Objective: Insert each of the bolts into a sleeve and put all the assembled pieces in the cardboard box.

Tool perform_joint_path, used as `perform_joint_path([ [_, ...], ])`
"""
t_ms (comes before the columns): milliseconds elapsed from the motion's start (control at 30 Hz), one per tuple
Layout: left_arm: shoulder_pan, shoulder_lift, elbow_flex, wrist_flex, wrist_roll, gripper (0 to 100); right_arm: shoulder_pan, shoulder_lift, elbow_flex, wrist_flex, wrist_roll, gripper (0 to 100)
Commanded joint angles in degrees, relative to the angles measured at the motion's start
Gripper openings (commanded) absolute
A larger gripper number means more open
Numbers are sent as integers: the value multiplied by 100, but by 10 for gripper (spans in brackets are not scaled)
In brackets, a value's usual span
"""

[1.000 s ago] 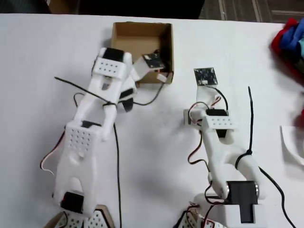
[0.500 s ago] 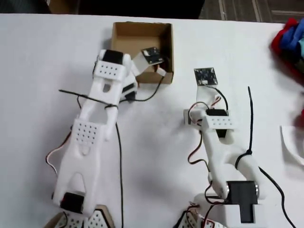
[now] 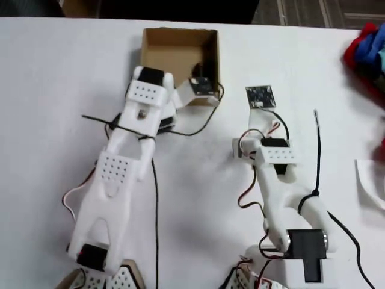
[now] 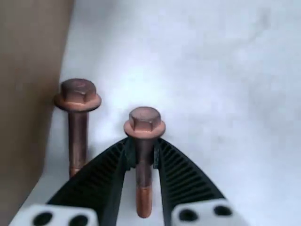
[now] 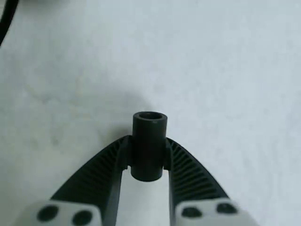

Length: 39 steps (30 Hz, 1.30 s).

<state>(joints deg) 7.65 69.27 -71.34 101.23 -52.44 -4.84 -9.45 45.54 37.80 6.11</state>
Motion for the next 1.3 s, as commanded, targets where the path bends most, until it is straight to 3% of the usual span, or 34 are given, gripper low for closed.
perform_joint_path([
  [0,-18,-44,4,97,-35,23,-22,-356,-44,-84,-9,19],
  [267,422,-571,347,123,1213,24,-13,-365,-44,-84,-9,19],
  [467,1275,-1943,2290,88,1398,24,-13,-365,-44,-84,-9,19],
  [600,1556,-2163,3266,-202,1714,24,-13,-365,-44,-84,-18,19],
  [867,1081,-2163,3679,-993,2154,25,-13,-365,-44,-84,-26,19],
  [1267,378,-2171,3609,-1011,2136,28,-13,-365,-44,-84,-44,19],
])
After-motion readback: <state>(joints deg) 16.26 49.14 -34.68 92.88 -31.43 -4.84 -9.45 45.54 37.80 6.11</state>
